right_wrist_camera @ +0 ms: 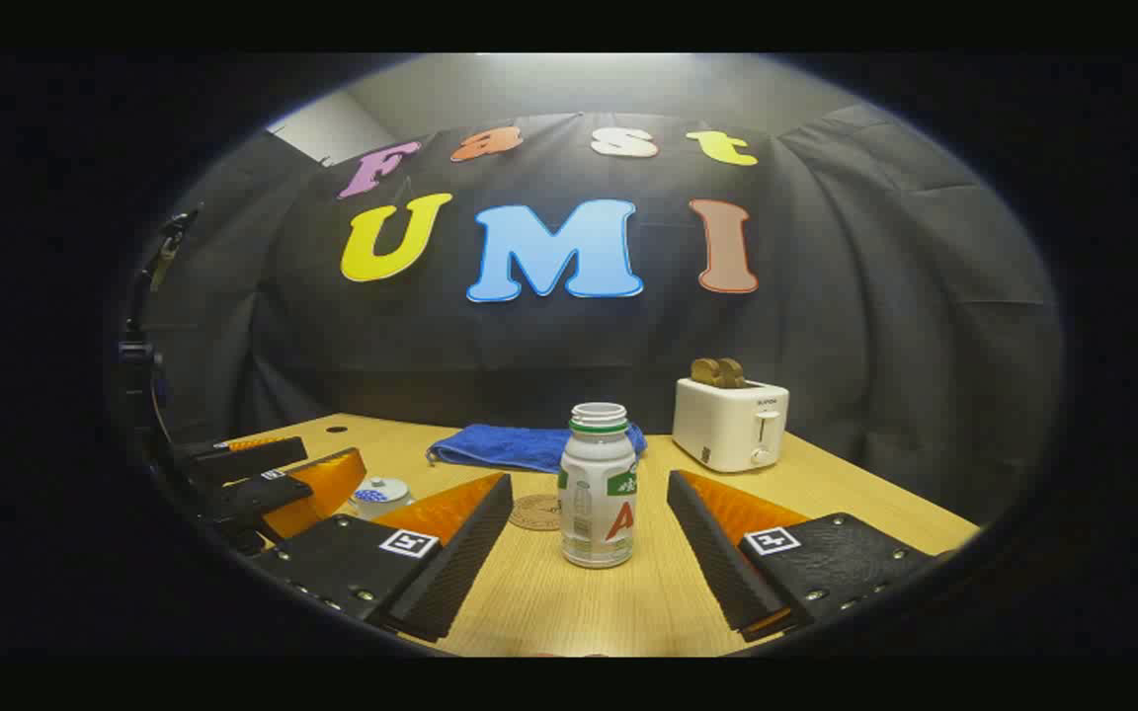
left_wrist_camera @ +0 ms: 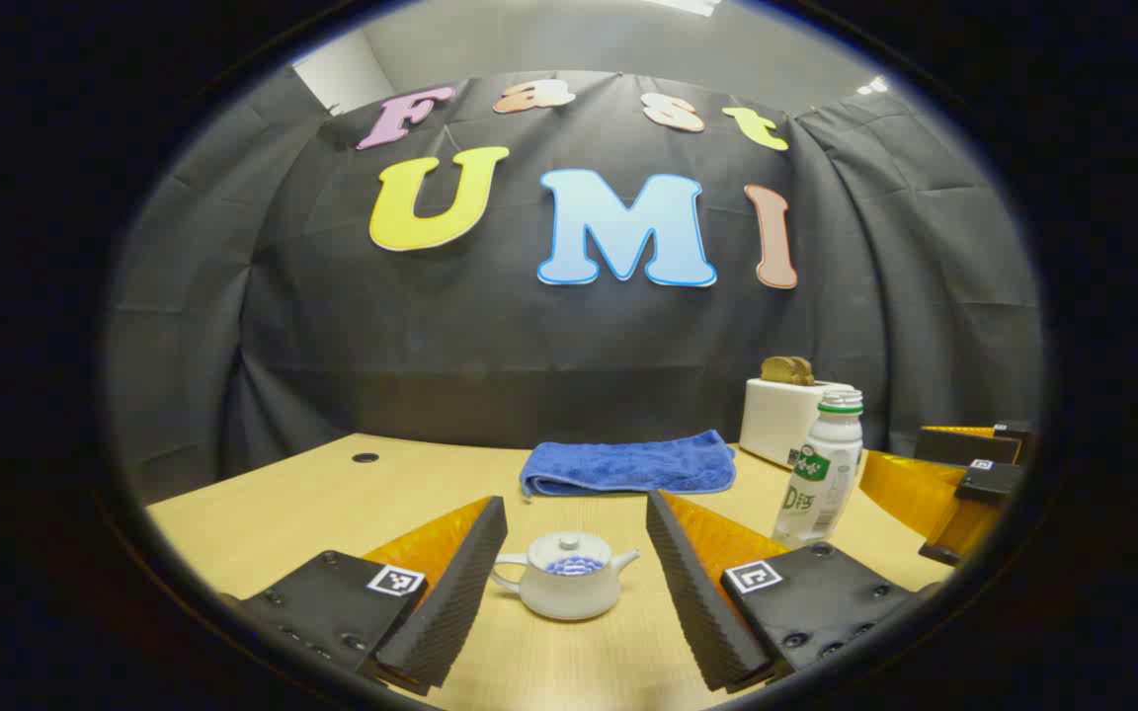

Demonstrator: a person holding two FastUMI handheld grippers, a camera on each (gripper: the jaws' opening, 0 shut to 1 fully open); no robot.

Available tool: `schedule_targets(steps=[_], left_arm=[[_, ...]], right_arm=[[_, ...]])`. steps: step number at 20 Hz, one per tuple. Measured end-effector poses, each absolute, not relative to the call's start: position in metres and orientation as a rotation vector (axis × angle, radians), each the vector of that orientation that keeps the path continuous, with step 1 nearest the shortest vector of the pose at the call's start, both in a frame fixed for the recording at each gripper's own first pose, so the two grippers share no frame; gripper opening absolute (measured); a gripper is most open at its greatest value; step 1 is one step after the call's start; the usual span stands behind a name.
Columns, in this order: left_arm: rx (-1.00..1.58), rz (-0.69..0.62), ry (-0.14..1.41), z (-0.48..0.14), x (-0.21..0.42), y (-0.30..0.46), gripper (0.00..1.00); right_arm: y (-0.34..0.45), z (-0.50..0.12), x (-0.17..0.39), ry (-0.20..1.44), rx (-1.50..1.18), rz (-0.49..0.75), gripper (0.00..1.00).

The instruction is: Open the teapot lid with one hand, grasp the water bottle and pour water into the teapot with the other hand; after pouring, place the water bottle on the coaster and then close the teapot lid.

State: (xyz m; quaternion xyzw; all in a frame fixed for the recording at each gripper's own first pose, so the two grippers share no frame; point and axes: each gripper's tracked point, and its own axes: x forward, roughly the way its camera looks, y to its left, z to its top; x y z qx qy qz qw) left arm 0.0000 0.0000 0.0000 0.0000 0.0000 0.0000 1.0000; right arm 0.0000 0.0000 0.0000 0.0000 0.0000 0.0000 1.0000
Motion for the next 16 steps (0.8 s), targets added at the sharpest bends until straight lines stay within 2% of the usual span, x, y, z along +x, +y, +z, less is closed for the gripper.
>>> schedule_targets(steps=[11, 15, 16], left_arm=[[0.005, 0.003, 0.016, -0.01, 0.019, -0.001, 0.96], [0.022, 0.0, 0.026, -0.015, 0.032, -0.002, 0.94], [0.022, 0.0, 0.029, -0.016, 0.034, -0.002, 0.9]], right_arm=[[-0.005, -0.008, 0.008, 0.024, 0.011, -0.002, 0.97], [-0.006, -0.014, 0.01, 0.04, 0.023, -0.001, 0.97], [-0.006, -0.015, 0.01, 0.043, 0.024, -0.003, 0.97]])
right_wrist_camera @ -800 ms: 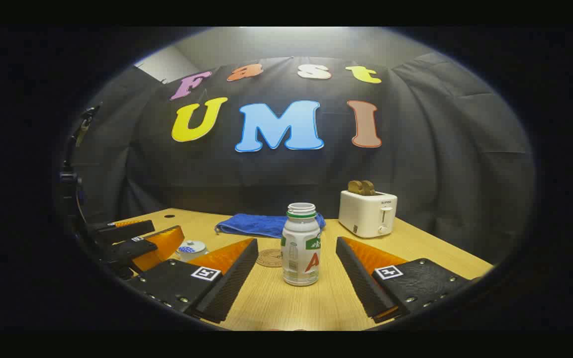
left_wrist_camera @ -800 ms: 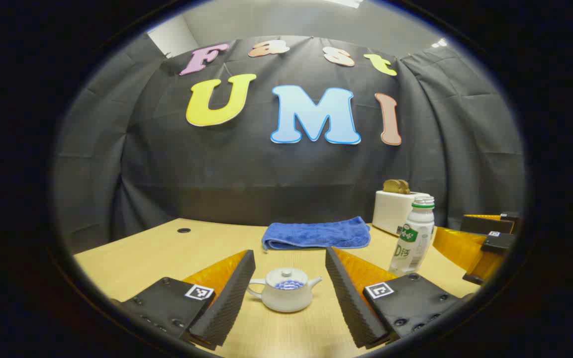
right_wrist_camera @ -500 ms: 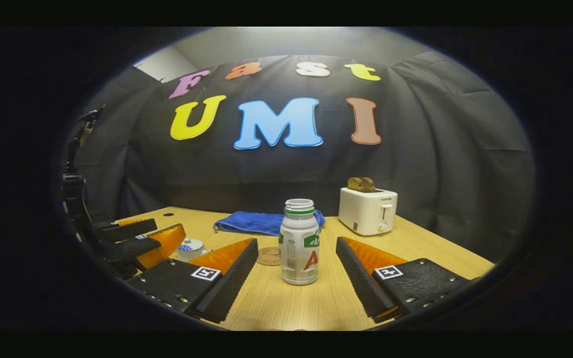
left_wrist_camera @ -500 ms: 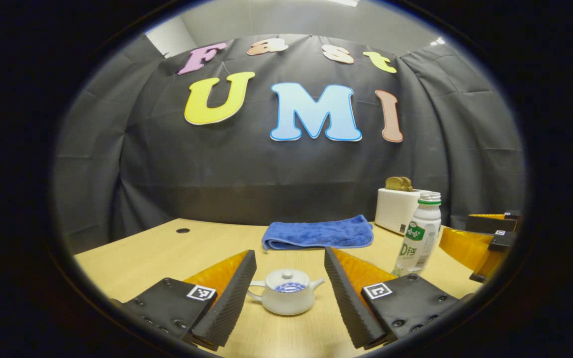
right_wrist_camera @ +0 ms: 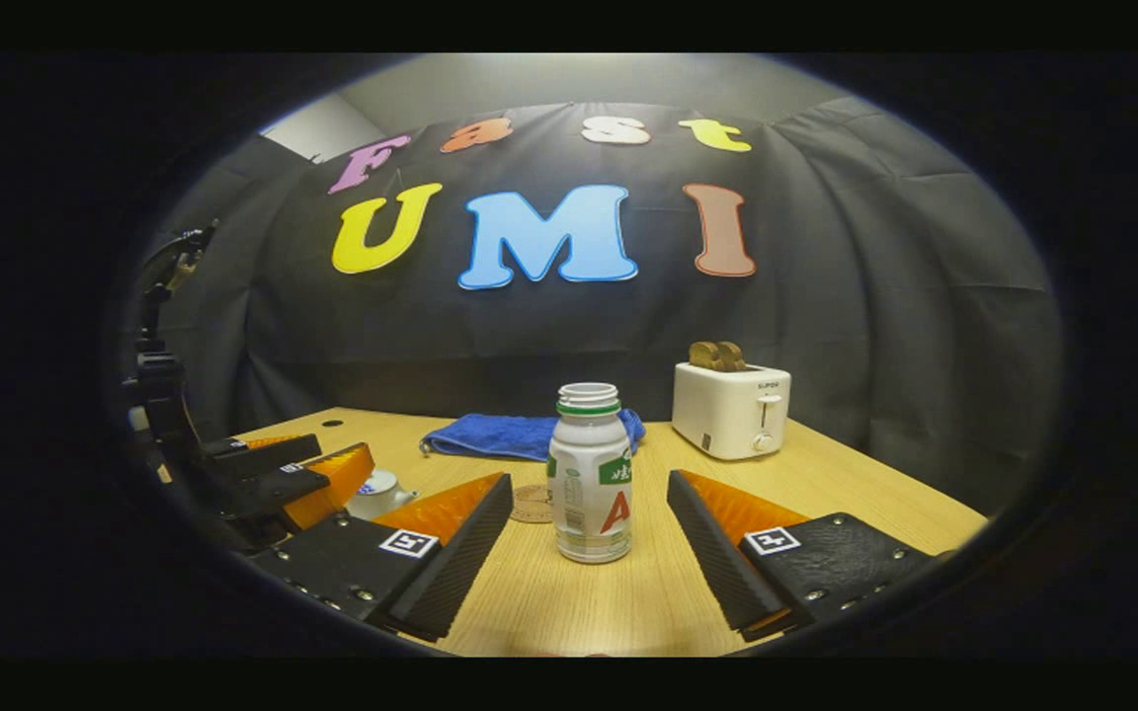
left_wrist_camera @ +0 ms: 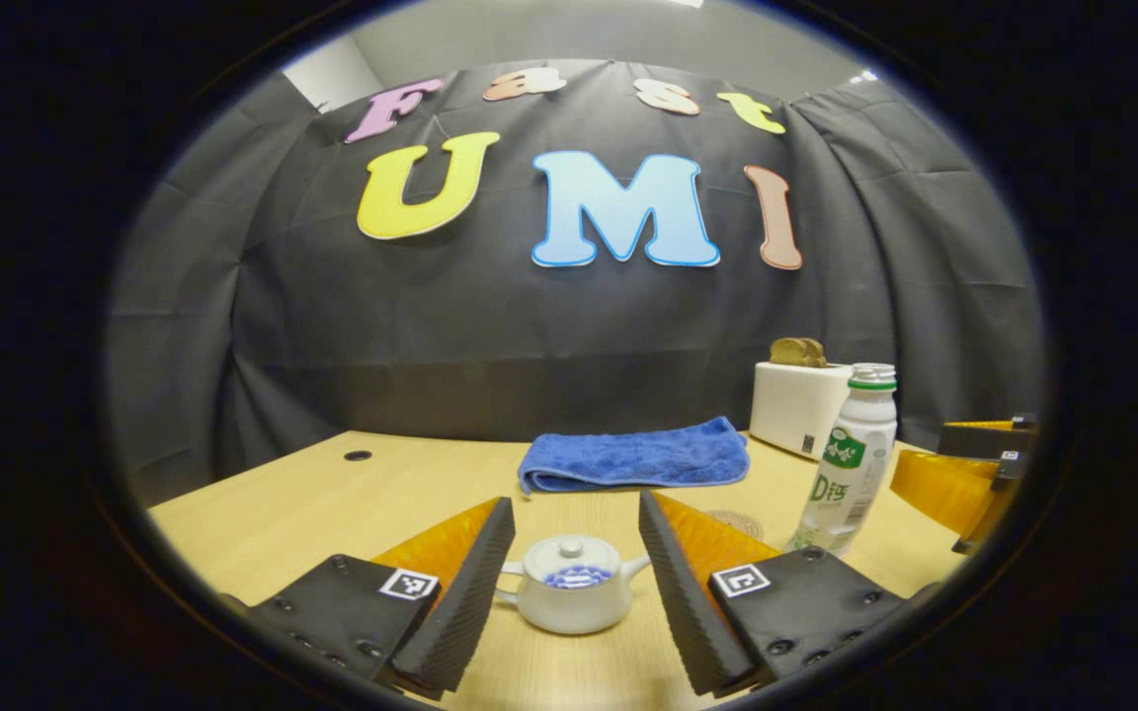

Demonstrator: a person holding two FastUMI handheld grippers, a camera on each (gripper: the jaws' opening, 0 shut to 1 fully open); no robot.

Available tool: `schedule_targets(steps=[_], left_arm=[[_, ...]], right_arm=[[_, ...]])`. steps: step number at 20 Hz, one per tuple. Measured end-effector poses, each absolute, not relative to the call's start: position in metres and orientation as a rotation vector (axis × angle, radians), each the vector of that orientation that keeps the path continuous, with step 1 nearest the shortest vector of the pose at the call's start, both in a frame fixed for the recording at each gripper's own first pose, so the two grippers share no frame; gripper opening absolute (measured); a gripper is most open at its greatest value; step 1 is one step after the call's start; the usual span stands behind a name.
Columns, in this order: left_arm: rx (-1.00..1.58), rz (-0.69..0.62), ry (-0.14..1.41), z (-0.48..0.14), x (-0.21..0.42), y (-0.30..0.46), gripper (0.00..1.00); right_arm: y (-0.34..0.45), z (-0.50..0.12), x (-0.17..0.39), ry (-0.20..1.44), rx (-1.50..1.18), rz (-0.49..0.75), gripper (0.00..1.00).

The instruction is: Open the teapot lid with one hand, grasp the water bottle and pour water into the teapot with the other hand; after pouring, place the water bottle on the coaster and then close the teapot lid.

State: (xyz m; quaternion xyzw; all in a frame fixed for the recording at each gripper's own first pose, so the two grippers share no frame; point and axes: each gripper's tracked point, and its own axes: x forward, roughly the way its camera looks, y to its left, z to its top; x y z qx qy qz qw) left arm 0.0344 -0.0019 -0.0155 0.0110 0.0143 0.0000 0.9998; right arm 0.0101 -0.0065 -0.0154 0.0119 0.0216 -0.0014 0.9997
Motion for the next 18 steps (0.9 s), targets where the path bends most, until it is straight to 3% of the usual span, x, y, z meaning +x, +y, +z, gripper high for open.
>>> schedule_targets(steps=[12, 18], left_arm=[[-0.001, 0.014, 0.107, -0.05, 0.076, 0.008, 0.81], [0.006, 0.008, 0.114, -0.053, 0.078, 0.008, 0.68]], right_arm=[[-0.021, -0.028, 0.015, 0.072, 0.034, -0.032, 0.97], [-0.025, -0.035, 0.018, 0.09, 0.051, -0.034, 0.97]])
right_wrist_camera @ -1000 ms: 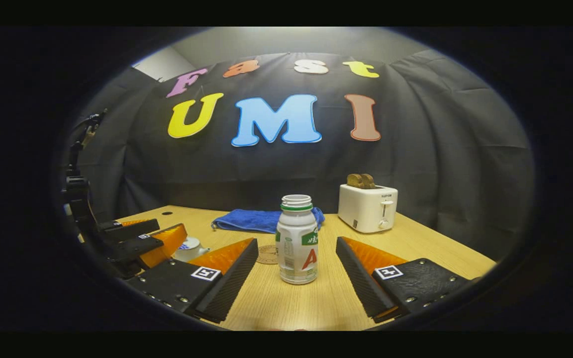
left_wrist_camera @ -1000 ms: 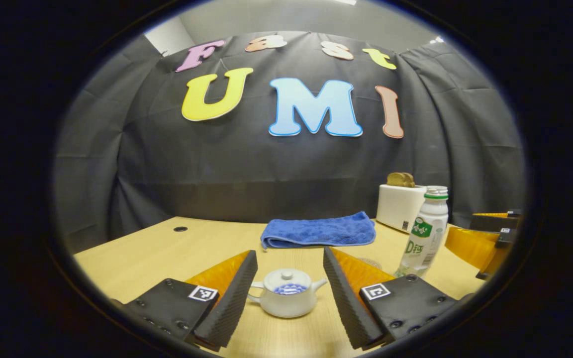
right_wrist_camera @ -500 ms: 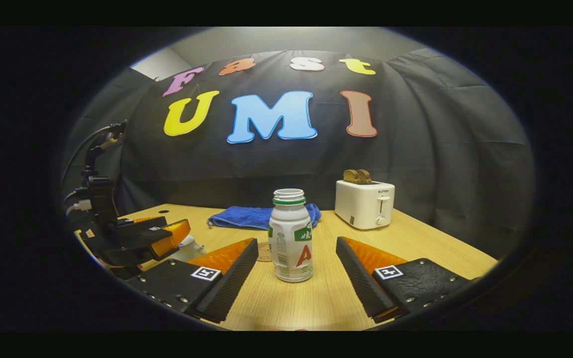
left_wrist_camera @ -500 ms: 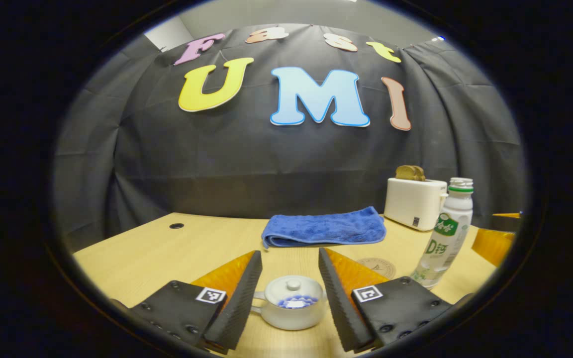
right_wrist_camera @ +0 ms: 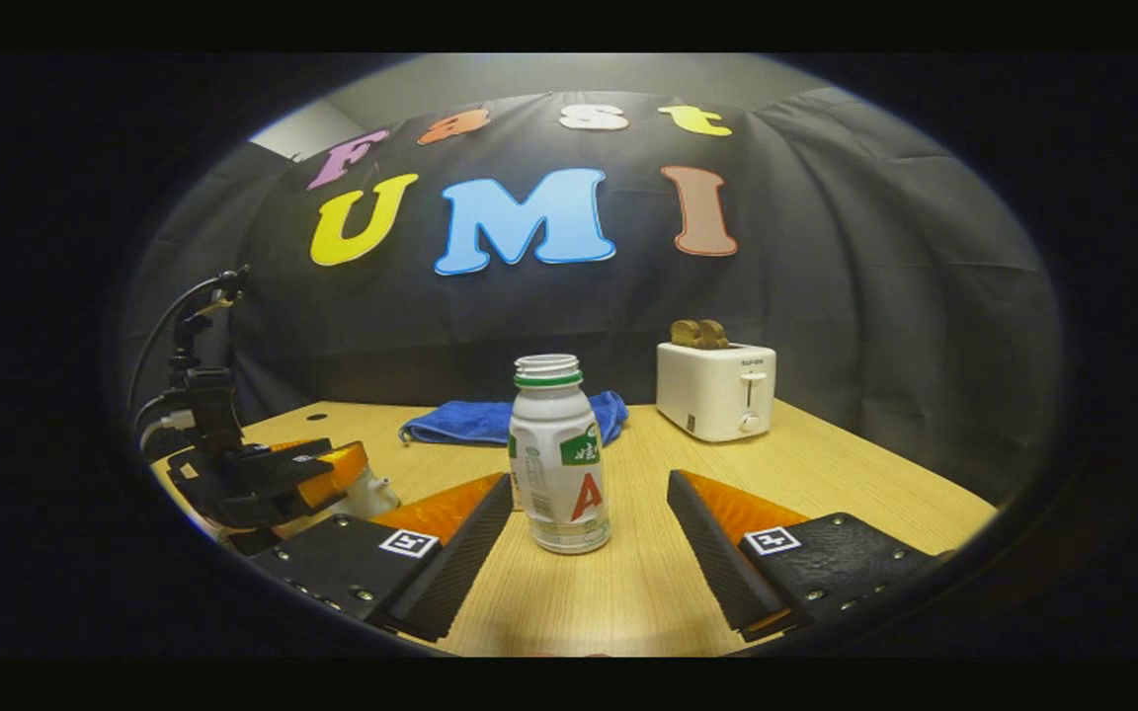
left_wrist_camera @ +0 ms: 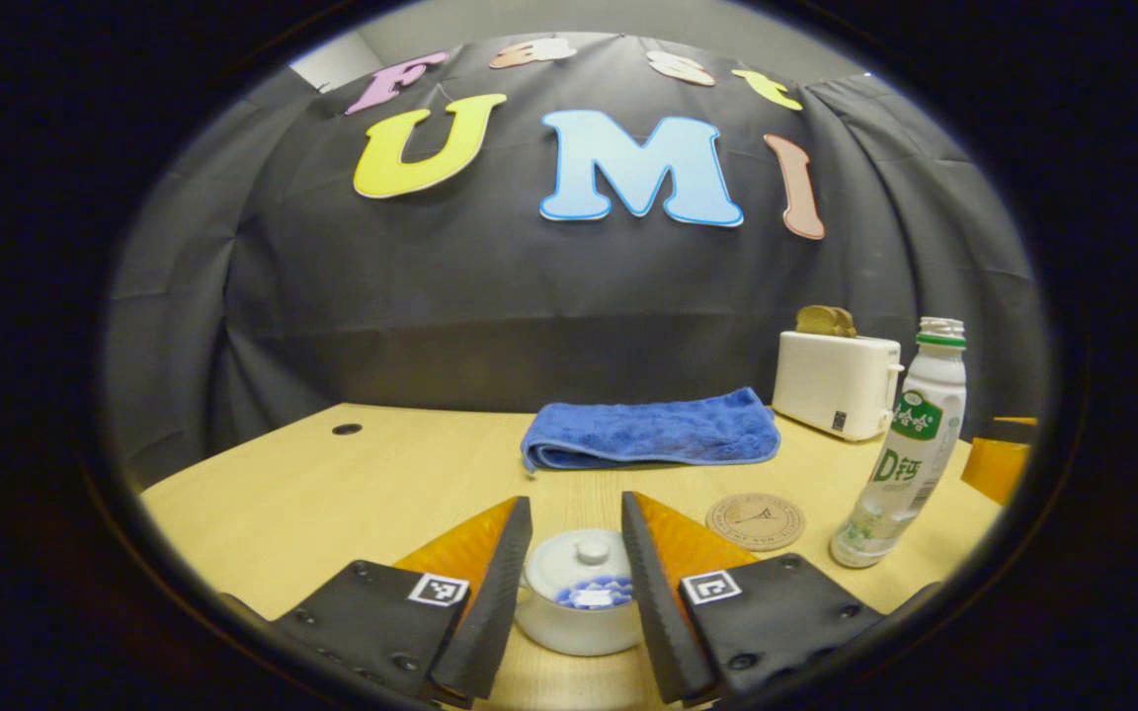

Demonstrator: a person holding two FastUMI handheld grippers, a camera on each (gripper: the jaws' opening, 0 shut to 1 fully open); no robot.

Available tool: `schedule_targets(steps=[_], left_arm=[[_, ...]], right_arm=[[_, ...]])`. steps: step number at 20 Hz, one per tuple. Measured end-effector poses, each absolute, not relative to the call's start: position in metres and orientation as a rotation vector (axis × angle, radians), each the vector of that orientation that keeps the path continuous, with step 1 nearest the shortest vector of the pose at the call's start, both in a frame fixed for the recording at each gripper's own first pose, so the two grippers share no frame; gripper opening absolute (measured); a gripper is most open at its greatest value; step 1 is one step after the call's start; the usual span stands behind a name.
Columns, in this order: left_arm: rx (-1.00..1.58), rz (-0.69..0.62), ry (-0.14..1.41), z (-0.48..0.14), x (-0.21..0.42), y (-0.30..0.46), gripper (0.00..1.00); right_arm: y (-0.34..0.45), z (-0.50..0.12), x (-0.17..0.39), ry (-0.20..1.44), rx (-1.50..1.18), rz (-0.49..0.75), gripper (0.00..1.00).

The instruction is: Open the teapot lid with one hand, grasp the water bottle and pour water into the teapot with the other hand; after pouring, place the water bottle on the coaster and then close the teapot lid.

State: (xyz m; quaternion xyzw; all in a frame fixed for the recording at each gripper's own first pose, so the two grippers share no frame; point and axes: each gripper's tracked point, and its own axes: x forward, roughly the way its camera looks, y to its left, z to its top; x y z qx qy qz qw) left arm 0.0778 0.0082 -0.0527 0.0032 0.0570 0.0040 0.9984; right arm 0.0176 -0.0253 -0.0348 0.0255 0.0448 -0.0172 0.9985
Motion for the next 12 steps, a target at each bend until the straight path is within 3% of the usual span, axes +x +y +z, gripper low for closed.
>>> schedule_targets(steps=[4, 8, 10, 11, 12], left_arm=[[0.038, -0.001, 0.122, -0.0528, 0.0793, 0.0054, 0.42], [0.066, -0.012, 0.118, -0.0531, 0.0793, 0.0016, 0.23], [0.071, -0.012, 0.115, -0.0514, 0.0794, 0.0022, 0.19], [0.066, -0.015, 0.112, -0.0502, 0.0798, 0.0027, 0.12], [0.064, -0.021, 0.109, -0.0506, 0.0795, 0.0021, 0.14]], right_arm=[[-0.026, -0.0349, 0.0167, 0.089, 0.052, -0.034, 0.97], [-0.0276, -0.036, 0.0166, 0.091, 0.054, -0.037, 0.97], [-0.0273, -0.035, 0.0167, 0.09, 0.052, -0.036, 0.97], [-0.0273, -0.0353, 0.0164, 0.089, 0.05, -0.035, 0.97], [-0.027, -0.0347, 0.0168, 0.088, 0.046, -0.033, 0.97]])
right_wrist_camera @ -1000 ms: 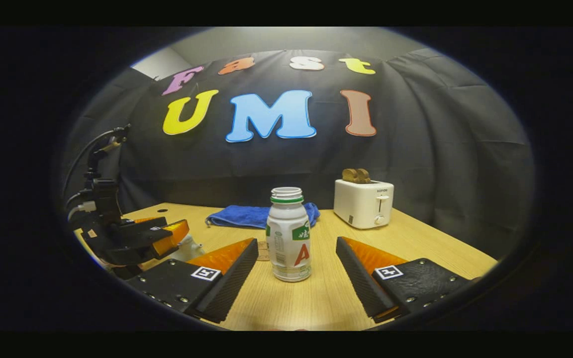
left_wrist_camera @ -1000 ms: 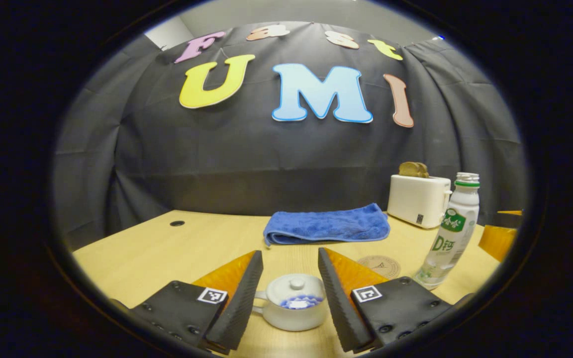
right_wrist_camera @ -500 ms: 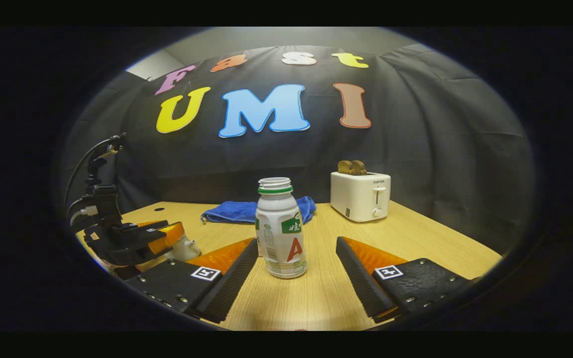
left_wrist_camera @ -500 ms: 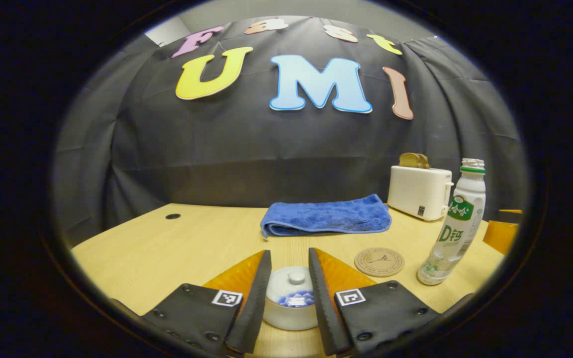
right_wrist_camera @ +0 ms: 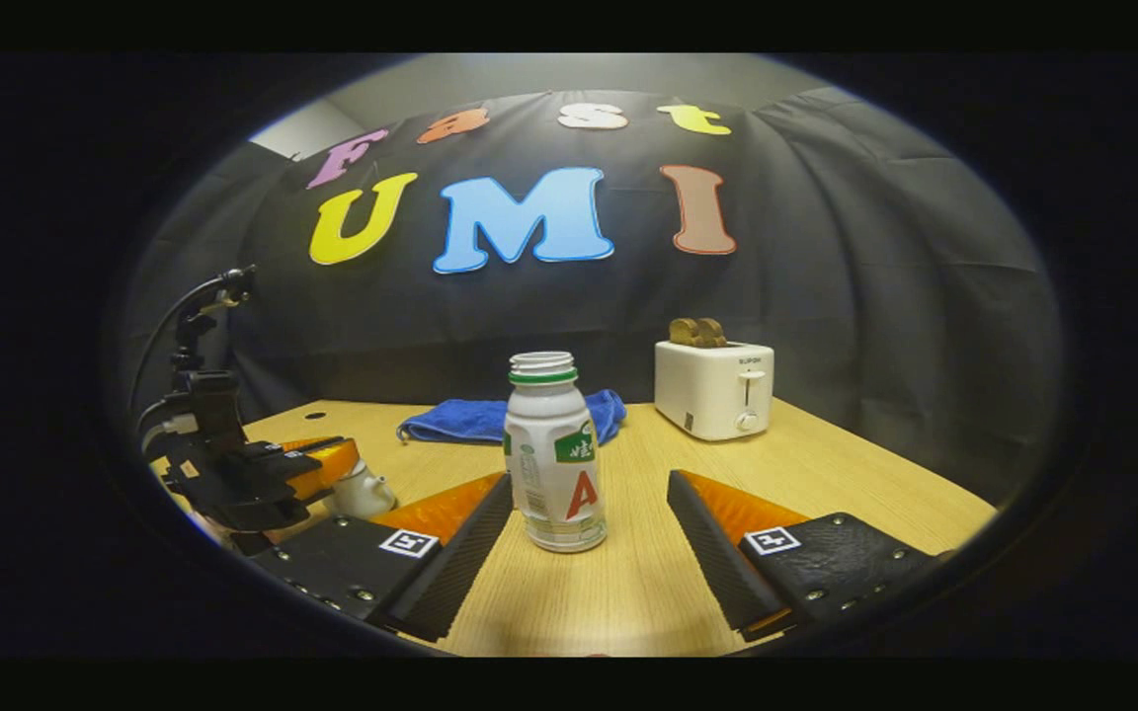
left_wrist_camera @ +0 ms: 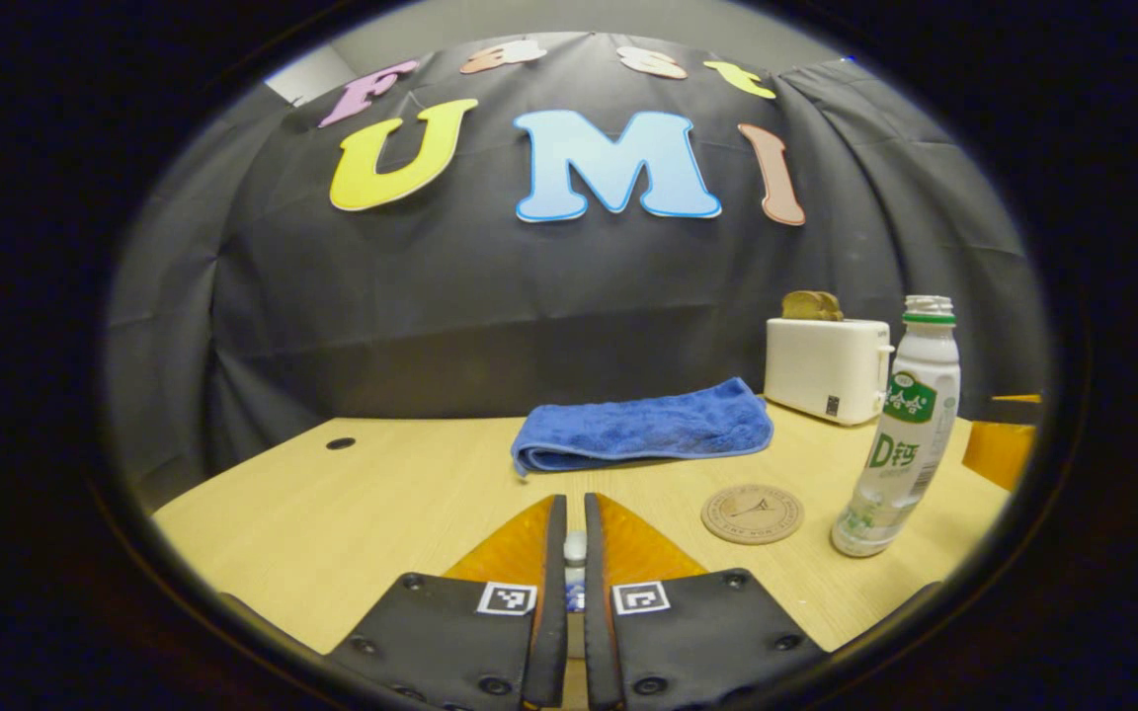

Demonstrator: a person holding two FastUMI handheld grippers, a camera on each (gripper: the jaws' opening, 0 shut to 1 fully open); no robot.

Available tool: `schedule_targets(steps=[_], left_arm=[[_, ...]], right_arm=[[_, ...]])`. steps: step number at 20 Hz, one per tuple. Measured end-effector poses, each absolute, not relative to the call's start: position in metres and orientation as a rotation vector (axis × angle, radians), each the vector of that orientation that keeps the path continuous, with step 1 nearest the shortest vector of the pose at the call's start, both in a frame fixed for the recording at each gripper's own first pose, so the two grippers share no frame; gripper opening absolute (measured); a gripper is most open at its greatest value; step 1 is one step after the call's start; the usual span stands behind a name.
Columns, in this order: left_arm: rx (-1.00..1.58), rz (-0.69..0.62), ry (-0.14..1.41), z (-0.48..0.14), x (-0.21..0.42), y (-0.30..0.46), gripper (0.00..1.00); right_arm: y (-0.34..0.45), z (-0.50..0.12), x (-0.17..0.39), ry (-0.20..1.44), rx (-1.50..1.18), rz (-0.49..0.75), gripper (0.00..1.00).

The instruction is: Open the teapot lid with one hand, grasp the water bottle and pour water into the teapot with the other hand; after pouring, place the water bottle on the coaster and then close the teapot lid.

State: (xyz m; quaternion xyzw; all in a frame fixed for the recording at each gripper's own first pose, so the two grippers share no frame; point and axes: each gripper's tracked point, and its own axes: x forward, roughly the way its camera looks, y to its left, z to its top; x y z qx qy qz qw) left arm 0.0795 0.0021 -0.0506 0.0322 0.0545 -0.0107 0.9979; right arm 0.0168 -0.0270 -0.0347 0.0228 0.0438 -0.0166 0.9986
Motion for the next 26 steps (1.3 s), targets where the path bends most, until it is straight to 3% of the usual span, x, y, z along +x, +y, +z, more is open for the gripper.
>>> schedule_targets(steps=[7, 13, 14, 20, 26], left_arm=[[0.04, -0.037, 0.067, -0.029, 0.076, 0.008, 0.17], [0.054, 0.019, 0.021, -0.002, 0.089, 0.05, 0.13], [0.055, 0.035, 0.026, -0.004, 0.094, 0.063, 0.17], [0.076, 0.104, 0.032, -0.008, 0.11, 0.119, 0.13], [0.052, 0.134, 0.049, -0.019, 0.113, 0.136, 0.17]], right_arm=[[-0.021, -0.034, 0.018, 0.087, 0.025, -0.022, 0.97], [-0.019, -0.036, 0.02, 0.098, 0.024, -0.022, 0.97], [-0.019, -0.036, 0.021, 0.099, 0.022, -0.022, 0.97], [-0.017, -0.038, 0.031, 0.101, 0.001, -0.018, 0.97], [-0.01, -0.046, 0.051, 0.122, -0.021, -0.003, 0.97]])
